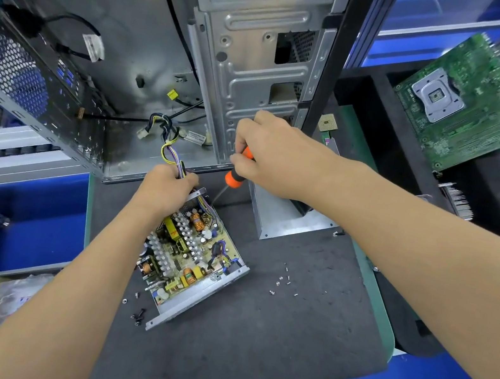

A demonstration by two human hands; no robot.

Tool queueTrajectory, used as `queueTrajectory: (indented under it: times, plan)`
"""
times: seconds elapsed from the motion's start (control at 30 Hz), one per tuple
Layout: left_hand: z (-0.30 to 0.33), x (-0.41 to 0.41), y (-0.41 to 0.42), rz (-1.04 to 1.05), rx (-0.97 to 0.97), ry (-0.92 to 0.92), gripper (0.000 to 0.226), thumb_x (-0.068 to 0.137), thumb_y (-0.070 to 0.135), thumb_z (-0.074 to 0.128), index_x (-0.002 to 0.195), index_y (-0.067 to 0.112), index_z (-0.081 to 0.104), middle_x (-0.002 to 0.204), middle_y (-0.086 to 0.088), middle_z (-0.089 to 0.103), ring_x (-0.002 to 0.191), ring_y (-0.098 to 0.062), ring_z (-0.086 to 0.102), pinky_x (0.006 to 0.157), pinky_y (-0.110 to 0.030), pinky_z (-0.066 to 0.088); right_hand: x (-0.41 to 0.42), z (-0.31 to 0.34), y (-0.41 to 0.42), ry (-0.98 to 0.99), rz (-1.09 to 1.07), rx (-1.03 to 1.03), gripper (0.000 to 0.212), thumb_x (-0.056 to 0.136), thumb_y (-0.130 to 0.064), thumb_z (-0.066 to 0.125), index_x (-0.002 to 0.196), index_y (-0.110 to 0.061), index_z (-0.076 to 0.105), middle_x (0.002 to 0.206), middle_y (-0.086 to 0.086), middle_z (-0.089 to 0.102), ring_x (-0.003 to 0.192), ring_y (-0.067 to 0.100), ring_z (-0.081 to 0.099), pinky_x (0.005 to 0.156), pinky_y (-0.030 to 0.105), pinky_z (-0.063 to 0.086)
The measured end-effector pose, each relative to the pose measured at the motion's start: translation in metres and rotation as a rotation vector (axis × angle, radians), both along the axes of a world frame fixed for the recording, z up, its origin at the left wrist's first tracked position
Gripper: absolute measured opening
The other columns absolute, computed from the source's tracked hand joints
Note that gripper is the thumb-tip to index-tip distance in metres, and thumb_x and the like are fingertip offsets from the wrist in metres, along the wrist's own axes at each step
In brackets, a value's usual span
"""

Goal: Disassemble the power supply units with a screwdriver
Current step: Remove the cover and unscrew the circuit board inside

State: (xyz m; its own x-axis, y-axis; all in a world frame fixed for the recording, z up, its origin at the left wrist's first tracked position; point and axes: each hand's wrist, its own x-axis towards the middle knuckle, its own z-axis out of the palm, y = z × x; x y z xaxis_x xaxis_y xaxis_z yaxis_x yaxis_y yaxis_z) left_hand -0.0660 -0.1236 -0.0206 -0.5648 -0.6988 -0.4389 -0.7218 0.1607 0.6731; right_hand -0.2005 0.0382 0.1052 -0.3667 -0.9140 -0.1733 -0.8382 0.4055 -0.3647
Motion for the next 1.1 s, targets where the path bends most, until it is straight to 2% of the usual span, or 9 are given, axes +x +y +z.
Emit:
queueTrajectory:
  times: [0.37,0.5,0.6,0.67,0.73,0.8,0.93,1.0,1.1]
  plan:
    - [0.002,0.002,0.001,0.008,0.001,0.013,0.036,0.088,0.030,0.064,0.064,0.017,0.042,0.053,0.002,0.035,0.053,-0.021,0.028,0.056,-0.032,0.026,0.006,0.007,0.011,0.104,-0.053,-0.003,0.023,0.095,-0.031,0.053,0.107,-0.012,0.053,0.109,0.007,0.050,0.097,0.036,0.058,0.083,0.041,0.046]
    - [0.005,0.004,0.003,-0.003,-0.035,0.045,0.038,0.091,0.040,0.068,0.068,0.012,0.058,0.049,0.006,0.039,0.052,-0.018,0.036,0.055,-0.031,0.032,0.030,0.009,0.040,0.131,-0.203,-0.135,0.029,0.093,-0.042,0.056,0.100,-0.015,0.053,0.103,0.002,0.048,0.088,0.036,0.059,0.080,0.045,0.049]
    - [0.011,0.009,0.005,-0.005,-0.089,0.091,0.037,0.094,0.046,0.062,0.070,0.018,0.063,0.051,0.010,0.051,0.053,-0.018,0.047,0.055,-0.029,0.039,0.053,-0.001,0.078,0.031,-0.337,-0.237,0.027,0.087,-0.046,0.057,0.087,-0.021,0.050,0.089,-0.007,0.042,0.074,0.026,0.054,0.066,0.036,0.044]
    - [0.014,0.014,0.006,0.012,-0.107,0.153,0.029,0.095,0.046,0.059,0.079,0.022,0.067,0.071,0.006,0.069,0.068,-0.018,0.065,0.068,-0.032,0.054,0.065,-0.018,0.112,-0.096,-0.435,-0.328,0.022,0.082,-0.041,0.062,0.081,-0.023,0.050,0.082,-0.010,0.043,0.069,0.014,0.050,0.060,0.022,0.038]
    - [0.018,0.021,0.009,0.055,-0.082,0.242,0.020,0.095,0.041,0.060,0.089,0.024,0.067,0.079,0.003,0.075,0.078,-0.015,0.073,0.079,-0.039,0.060,0.074,-0.043,0.149,-0.201,-0.534,-0.397,0.018,0.083,-0.028,0.070,0.079,-0.025,0.052,0.079,-0.011,0.047,0.074,0.010,0.051,0.062,0.013,0.037]
    - [0.023,0.031,0.012,0.072,-0.104,0.327,0.015,0.094,0.043,0.060,0.090,0.030,0.065,0.076,0.008,0.075,0.076,-0.007,0.073,0.078,-0.038,0.060,0.082,-0.074,0.185,-0.247,-0.606,-0.400,0.021,0.085,-0.016,0.072,0.083,-0.027,0.054,0.080,-0.011,0.051,0.077,0.010,0.054,0.065,0.010,0.037]
    - [0.030,0.067,0.015,0.108,-0.252,0.409,0.017,0.094,0.050,0.054,0.089,0.037,0.064,0.082,0.022,0.073,0.082,0.007,0.068,0.073,-0.016,0.053,0.087,-0.125,0.223,-0.291,-0.659,-0.359,0.025,0.088,-0.009,0.070,0.094,-0.028,0.055,0.094,-0.013,0.054,0.084,0.009,0.056,0.070,0.012,0.040]
    - [0.027,0.089,0.016,0.131,-0.275,0.418,0.019,0.095,0.051,0.052,0.089,0.038,0.064,0.086,0.026,0.072,0.086,0.009,0.066,0.071,-0.004,0.045,0.089,-0.138,0.225,-0.251,-0.653,-0.342,0.023,0.089,-0.012,0.069,0.100,-0.025,0.055,0.099,-0.013,0.050,0.089,0.006,0.056,0.074,0.020,0.041]
    - [0.020,0.120,0.022,0.200,-0.203,0.447,0.030,0.090,0.058,0.050,0.103,0.035,0.064,0.102,0.016,0.072,0.098,0.006,0.064,0.080,-0.005,0.045,0.086,-0.150,0.221,-0.029,-0.601,-0.293,0.022,0.083,-0.011,0.076,0.097,-0.017,0.060,0.098,-0.007,0.053,0.088,0.019,0.052,0.075,0.033,0.032]
